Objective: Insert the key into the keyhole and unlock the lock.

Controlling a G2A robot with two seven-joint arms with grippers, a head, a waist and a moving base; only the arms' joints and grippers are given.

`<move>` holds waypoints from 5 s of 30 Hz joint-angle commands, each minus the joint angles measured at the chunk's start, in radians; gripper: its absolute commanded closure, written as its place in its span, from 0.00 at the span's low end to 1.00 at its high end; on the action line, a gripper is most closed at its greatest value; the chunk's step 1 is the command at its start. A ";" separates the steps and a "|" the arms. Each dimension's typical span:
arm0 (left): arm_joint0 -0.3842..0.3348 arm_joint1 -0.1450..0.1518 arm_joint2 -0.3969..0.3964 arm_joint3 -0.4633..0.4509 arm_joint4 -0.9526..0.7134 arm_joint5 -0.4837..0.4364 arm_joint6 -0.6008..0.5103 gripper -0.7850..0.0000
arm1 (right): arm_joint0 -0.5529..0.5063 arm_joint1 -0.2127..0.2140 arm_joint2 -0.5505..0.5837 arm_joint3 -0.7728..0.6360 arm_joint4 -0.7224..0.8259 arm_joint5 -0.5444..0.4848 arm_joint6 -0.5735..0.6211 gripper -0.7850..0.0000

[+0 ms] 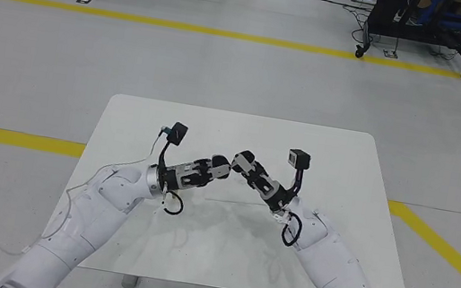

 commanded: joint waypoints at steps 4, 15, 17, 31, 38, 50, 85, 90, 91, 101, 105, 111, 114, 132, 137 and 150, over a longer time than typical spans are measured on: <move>-0.005 -0.003 0.005 0.007 0.000 0.006 -0.001 1.00 | -0.001 -0.004 0.006 0.004 0.005 0.000 0.011 1.00; -0.010 -0.006 0.004 0.014 0.018 0.017 0.008 1.00 | -0.006 -0.011 0.025 0.009 0.014 0.000 0.037 0.00; -0.010 -0.006 0.002 0.014 0.025 0.015 0.008 1.00 | -0.006 -0.013 0.028 0.012 0.013 0.000 0.042 0.00; 0.012 0.009 -0.058 -0.006 0.063 0.003 0.050 1.00 | -0.006 -0.014 0.030 0.013 0.015 0.000 0.044 0.00; 0.023 0.010 -0.063 -0.031 0.087 0.029 0.062 1.00 | -0.004 -0.013 0.031 0.000 -0.015 0.013 0.058 0.00; 0.034 0.043 -0.062 -0.096 0.085 0.034 -0.199 1.00 | -0.051 0.087 0.235 -0.142 -0.312 0.000 0.290 0.44; -0.010 0.059 0.025 -0.108 0.152 0.036 -0.267 0.68 | -0.038 0.159 0.145 -0.213 -0.200 0.026 0.616 1.00; -0.005 0.065 0.007 -0.104 0.136 0.016 -0.232 0.00 | -0.040 0.164 0.155 -0.198 -0.199 0.015 0.571 1.00; -0.004 0.067 -0.002 -0.103 0.134 0.015 -0.218 0.00 | -0.042 0.165 0.159 -0.194 -0.194 0.008 0.560 1.00; 0.012 0.073 -0.042 -0.101 0.136 0.016 -0.141 0.00 | -0.114 0.192 0.270 -0.238 -0.143 0.000 0.380 1.00; 0.012 0.073 -0.042 -0.101 0.136 0.016 -0.141 0.00 | -0.159 0.198 0.311 -0.268 -0.083 0.000 0.297 1.00; 0.012 0.073 -0.042 -0.101 0.136 0.016 -0.141 0.00 | -0.159 0.198 0.311 -0.268 -0.083 0.000 0.297 1.00; 0.012 0.073 -0.042 -0.101 0.136 0.016 -0.141 0.00 | -0.159 0.198 0.311 -0.268 -0.083 0.000 0.297 1.00; 0.480 0.165 -0.360 -0.648 0.904 0.537 -0.051 0.00 | -0.159 0.198 0.311 -0.268 -0.083 0.000 0.297 1.00; 0.437 0.144 -0.246 -0.663 1.042 0.752 -0.113 0.05 | -0.159 0.198 0.311 -0.268 -0.083 0.000 0.297 1.00; 0.328 0.103 -0.126 -0.579 1.067 0.951 -0.210 0.40 | -0.159 0.198 0.311 -0.268 -0.083 0.000 0.297 1.00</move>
